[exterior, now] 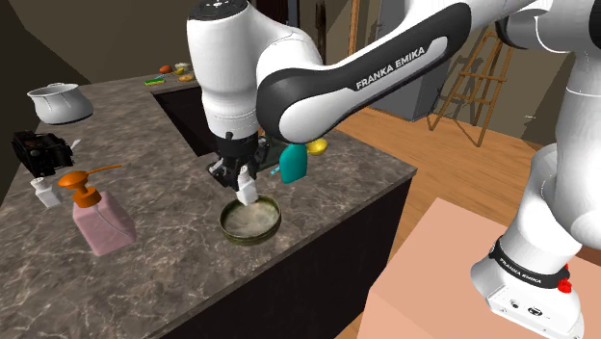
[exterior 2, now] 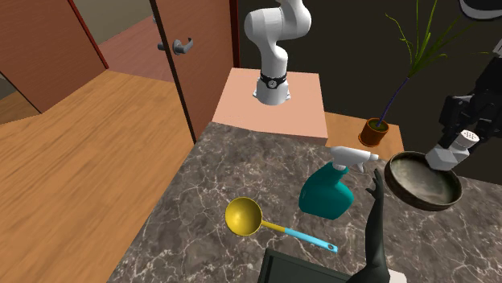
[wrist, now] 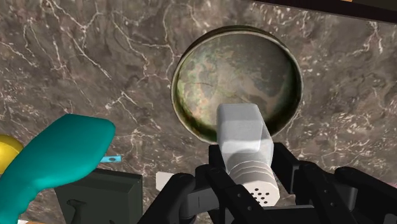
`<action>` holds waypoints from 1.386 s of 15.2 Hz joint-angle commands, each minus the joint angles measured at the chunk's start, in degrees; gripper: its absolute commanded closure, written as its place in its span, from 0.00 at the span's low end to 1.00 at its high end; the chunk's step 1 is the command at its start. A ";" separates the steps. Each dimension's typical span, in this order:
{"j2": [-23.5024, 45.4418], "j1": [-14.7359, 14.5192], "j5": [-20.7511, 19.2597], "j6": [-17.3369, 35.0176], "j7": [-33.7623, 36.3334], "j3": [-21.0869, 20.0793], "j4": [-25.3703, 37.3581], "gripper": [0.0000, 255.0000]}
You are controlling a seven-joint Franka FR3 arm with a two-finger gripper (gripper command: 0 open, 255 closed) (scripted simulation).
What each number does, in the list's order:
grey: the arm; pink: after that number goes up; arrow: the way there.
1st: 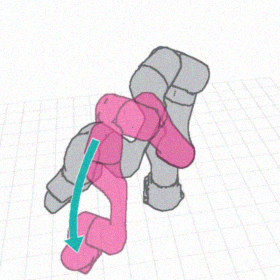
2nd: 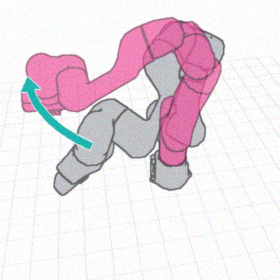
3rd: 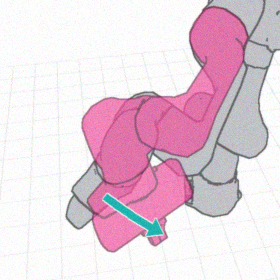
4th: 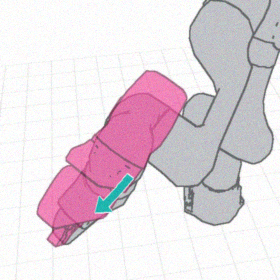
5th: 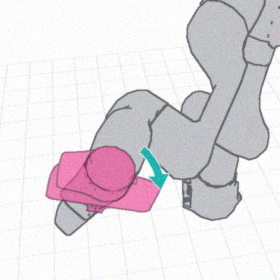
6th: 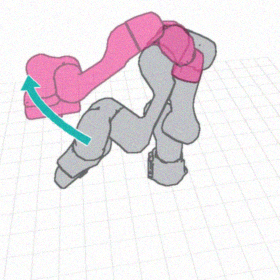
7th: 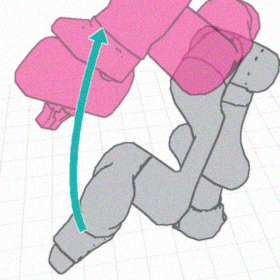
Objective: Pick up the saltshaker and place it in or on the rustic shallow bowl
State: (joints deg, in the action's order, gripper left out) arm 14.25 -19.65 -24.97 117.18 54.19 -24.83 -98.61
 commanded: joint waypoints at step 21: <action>1.82 -0.07 -1.98 5.05 2.31 0.61 -3.72 0.00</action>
State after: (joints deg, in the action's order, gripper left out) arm 16.07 -19.71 -26.95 122.23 56.50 -24.22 -102.32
